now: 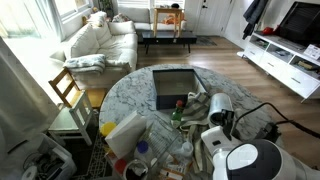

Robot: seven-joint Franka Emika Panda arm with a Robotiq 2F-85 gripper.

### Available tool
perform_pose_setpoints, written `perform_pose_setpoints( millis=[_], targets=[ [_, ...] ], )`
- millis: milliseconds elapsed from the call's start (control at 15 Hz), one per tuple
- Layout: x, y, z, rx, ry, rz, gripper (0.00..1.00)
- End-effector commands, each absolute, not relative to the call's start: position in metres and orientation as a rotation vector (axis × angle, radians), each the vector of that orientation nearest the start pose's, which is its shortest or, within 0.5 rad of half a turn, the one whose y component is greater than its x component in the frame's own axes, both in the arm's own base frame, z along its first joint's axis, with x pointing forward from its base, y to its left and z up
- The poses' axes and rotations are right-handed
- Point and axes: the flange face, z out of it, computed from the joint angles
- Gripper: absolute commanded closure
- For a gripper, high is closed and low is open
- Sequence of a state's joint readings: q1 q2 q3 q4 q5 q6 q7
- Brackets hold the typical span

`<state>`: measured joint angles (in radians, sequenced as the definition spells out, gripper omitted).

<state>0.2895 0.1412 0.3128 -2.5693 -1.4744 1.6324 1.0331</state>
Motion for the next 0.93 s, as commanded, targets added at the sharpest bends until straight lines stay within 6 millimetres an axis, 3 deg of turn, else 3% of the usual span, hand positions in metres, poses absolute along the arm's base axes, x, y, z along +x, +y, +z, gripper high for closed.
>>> perform_pose_setpoints(
  millis=[0, 267, 733, 867],
  targets=[
    [0.382, 0.145, 0.223, 1.556, 0.522, 0.391, 0.99],
    [0.382, 0.146, 0.215, 1.524, 0.542, 0.406, 0.99],
    [0.387, 0.142, 0.221, 1.416, 0.482, 0.449, 0.99],
    [0.384, 0.144, 0.211, 1.431, 0.547, 0.439, 0.99]
  ],
)
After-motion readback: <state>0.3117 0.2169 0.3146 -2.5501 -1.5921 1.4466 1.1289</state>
